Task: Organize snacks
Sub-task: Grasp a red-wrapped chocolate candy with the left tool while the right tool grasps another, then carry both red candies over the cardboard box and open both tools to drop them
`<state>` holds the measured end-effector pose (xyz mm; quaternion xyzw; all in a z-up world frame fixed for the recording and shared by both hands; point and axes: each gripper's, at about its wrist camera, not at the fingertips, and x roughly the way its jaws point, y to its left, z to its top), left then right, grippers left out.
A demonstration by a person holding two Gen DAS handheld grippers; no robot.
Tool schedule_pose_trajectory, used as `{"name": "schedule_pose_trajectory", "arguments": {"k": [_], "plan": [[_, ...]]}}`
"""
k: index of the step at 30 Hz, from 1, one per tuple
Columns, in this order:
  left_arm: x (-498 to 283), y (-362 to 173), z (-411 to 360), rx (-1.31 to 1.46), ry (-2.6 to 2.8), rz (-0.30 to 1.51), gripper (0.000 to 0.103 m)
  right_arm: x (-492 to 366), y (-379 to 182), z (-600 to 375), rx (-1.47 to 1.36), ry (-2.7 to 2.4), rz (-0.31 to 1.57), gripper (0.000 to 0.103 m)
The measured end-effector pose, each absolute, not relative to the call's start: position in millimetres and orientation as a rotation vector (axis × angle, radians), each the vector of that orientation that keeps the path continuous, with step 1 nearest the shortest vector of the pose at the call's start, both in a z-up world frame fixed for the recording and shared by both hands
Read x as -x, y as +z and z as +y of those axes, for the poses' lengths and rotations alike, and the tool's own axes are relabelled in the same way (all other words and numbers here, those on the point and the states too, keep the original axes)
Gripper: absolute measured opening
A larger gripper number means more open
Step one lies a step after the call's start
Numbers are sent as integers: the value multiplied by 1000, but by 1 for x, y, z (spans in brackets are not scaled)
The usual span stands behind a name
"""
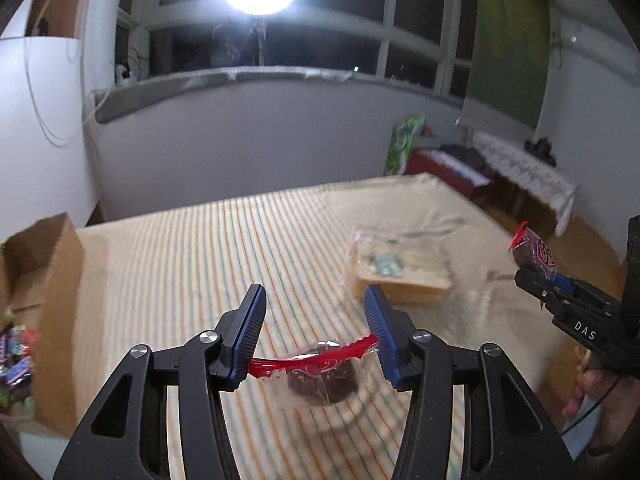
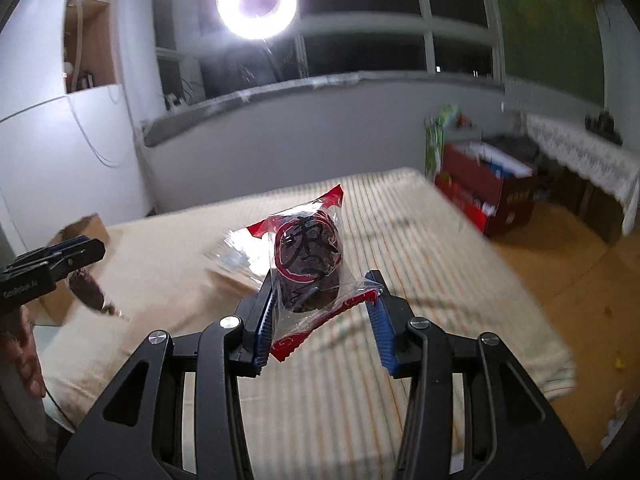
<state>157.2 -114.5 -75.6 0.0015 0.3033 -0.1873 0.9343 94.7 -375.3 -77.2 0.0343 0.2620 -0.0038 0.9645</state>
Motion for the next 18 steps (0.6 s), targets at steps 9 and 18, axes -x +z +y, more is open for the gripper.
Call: {"name": "schedule_pose_trajectory", "arguments": {"k": [9, 18], "plan": [[-116, 1, -70, 53, -377, 447, 50, -58, -12, -322, 20, 30, 415, 44], [-110, 1, -57, 63, -340, 429, 50, -67, -32, -311, 17, 69, 457, 44]]}}
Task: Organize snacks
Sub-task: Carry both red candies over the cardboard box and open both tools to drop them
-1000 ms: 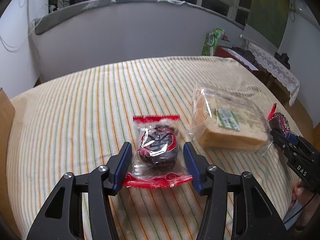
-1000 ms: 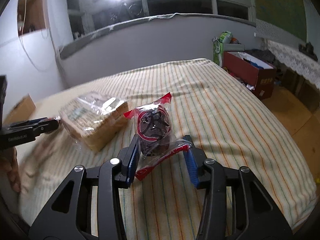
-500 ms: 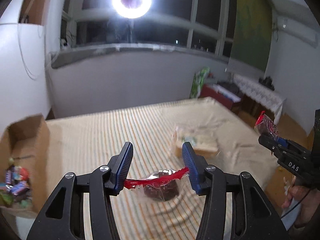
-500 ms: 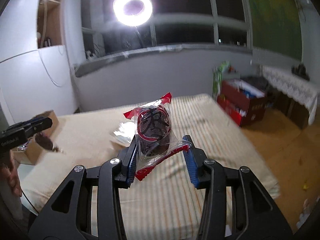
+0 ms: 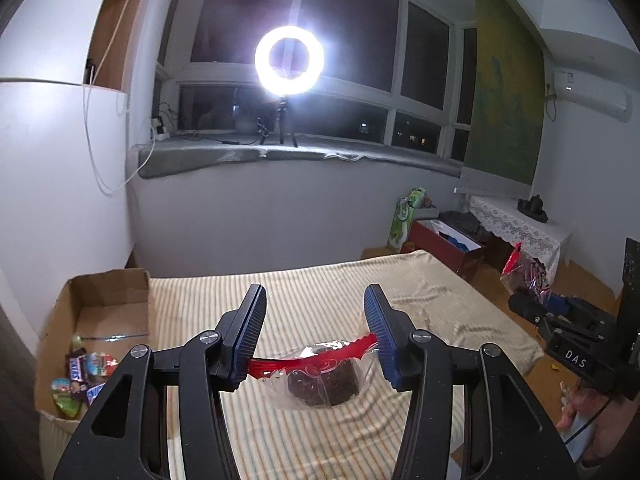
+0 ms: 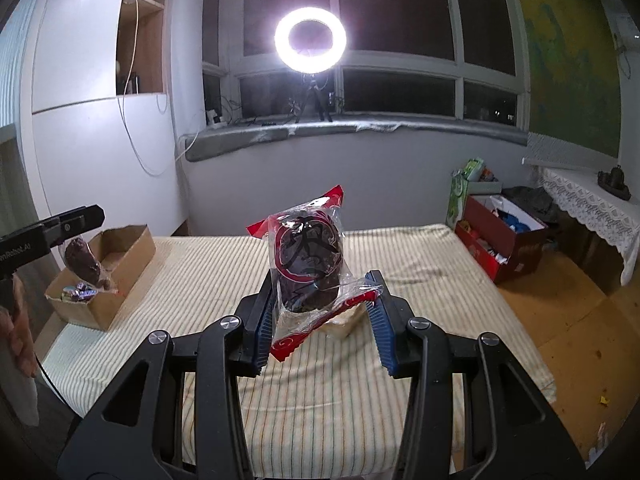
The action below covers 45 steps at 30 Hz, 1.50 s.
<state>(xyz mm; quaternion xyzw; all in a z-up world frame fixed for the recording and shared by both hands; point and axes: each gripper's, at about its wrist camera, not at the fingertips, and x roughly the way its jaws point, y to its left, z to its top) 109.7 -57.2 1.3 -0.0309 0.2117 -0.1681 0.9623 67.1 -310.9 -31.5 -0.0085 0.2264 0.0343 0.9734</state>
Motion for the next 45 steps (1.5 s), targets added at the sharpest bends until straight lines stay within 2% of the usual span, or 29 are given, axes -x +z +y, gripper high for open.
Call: {"name": "schedule_pose_trajectory", "arguments": {"k": [10, 25, 42, 45], "plan": [[-106, -19, -18, 120, -299, 456, 50, -93, -60, -241, 84, 160, 538, 44], [-83, -6, 146, 194, -37, 368, 50, -123, -59, -40, 237, 483, 517, 44], [-112, -32, 159, 190, -23, 414, 50, -148, -83, 12, 281, 573, 557, 44], [-122, -45, 162, 183, -11, 458, 51, -158, -98, 25, 293, 604, 583, 48]]}}
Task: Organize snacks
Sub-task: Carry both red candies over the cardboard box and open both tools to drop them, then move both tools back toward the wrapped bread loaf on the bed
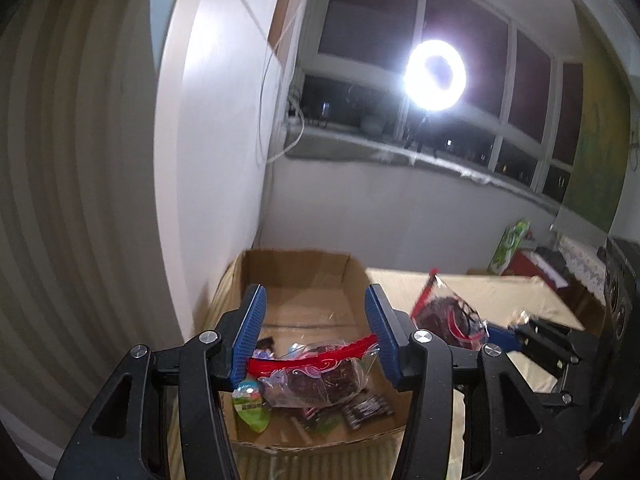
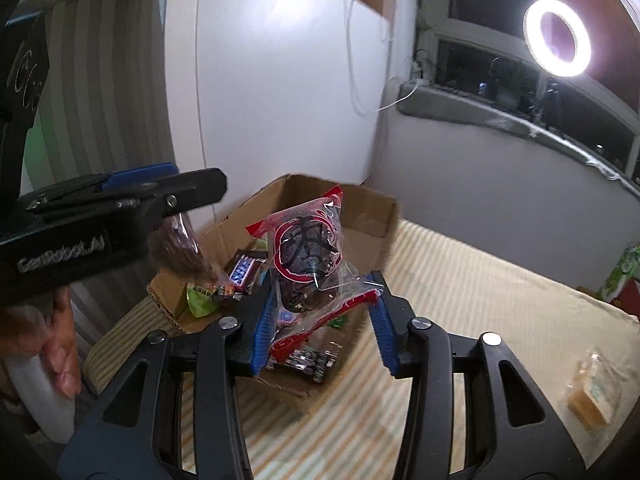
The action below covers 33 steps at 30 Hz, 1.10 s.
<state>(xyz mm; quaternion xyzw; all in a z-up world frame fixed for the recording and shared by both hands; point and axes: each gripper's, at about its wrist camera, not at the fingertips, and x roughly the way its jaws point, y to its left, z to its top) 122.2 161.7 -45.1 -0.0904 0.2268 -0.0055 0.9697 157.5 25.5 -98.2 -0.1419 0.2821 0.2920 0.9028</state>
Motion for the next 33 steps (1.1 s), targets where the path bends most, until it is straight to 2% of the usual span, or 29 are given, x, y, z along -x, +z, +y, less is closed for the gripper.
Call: {"name": "schedule_pose_trajectory", "arguments": {"k": [1, 2, 3, 4, 10, 13, 22, 23, 33], "plan": [[-123, -48, 164, 182, 5, 468, 62, -160, -105, 29, 303, 616, 601, 59], [-123, -52, 166, 184, 22, 475, 81, -162, -112, 33, 318, 624, 621, 78], [-123, -54, 169, 188, 41, 476, 87, -161, -119, 34, 331, 619, 624, 85], [-120, -56, 173, 192, 57, 470, 88, -159, -122, 33, 337, 608, 613, 90], [-113, -57, 176, 156, 97, 498, 88, -144, -119, 17, 320, 568, 566, 90], [-102, -50, 169, 148, 88, 494, 88, -135, -112, 10, 317, 545, 552, 103], [-75, -36, 159, 132, 113, 432, 91, -104, -103, 6, 335, 492, 539, 103], [-71, -35, 159, 129, 122, 422, 103, -103, -104, 5, 324, 485, 542, 103], [-56, -35, 150, 68, 206, 419, 102, -96, -114, -22, 248, 456, 575, 103]]}}
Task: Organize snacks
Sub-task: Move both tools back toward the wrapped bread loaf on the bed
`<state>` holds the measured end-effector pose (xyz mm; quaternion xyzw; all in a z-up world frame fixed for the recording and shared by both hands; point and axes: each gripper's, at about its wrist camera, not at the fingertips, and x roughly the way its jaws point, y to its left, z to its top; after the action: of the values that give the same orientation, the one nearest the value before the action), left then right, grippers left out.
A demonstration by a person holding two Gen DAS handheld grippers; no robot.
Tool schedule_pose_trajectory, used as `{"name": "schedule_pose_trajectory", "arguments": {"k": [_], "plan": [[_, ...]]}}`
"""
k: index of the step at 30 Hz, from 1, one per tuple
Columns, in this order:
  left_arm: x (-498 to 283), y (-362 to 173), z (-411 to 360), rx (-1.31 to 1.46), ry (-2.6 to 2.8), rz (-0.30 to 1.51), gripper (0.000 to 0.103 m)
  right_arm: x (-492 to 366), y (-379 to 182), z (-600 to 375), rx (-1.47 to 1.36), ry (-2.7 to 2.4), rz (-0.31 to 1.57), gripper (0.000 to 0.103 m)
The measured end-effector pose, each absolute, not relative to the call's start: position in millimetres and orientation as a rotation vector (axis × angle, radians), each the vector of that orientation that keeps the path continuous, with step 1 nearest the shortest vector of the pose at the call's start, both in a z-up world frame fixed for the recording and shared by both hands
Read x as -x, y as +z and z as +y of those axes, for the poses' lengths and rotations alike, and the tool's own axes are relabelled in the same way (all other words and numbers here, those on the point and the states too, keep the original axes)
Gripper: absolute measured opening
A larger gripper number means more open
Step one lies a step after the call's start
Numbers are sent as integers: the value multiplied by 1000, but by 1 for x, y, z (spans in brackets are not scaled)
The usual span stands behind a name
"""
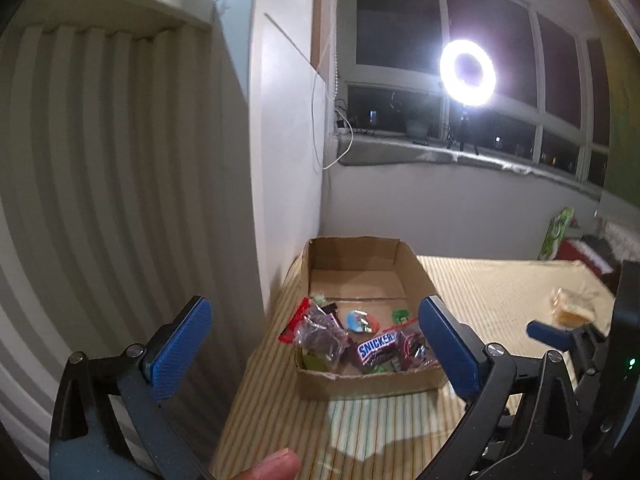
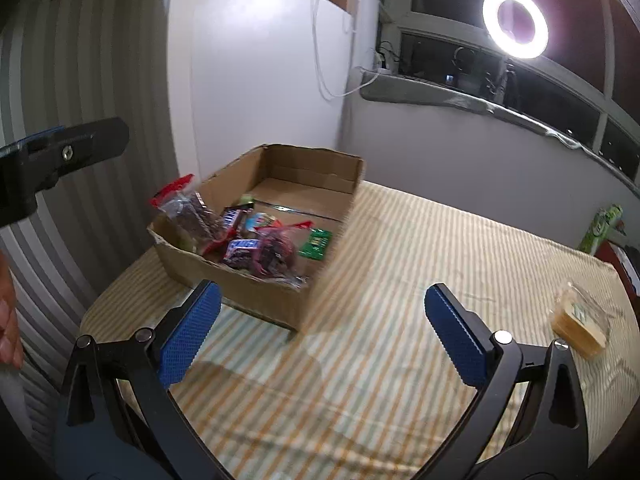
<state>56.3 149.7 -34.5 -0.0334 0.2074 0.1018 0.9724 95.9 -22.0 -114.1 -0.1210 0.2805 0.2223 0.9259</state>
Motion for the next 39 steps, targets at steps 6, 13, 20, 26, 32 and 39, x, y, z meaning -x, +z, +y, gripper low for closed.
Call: {"name": "schedule_pose_trajectory", "arguments": {"k": [6, 13, 20, 26, 32, 39], "plan": [[-62, -34, 107, 20, 168, 439, 102, -95, -110, -91, 170, 367, 565, 103], [-72, -31, 3, -68, 28, 440, 102, -88, -97, -224, 80, 118, 547, 103], [-62, -27, -81, -132, -133, 419, 103, -67, -83, -302, 15, -35, 523, 103], [-58, -23, -94, -146, -173, 411, 103, -61, -80, -307, 16, -39, 517, 103], [-49, -16, -95, -144, -176, 395, 103, -56, -78, -306, 23, -37, 512, 103], [-67, -22, -108, -154, -196, 404, 103, -77, -89, -316, 16, -53, 546, 103]]}}
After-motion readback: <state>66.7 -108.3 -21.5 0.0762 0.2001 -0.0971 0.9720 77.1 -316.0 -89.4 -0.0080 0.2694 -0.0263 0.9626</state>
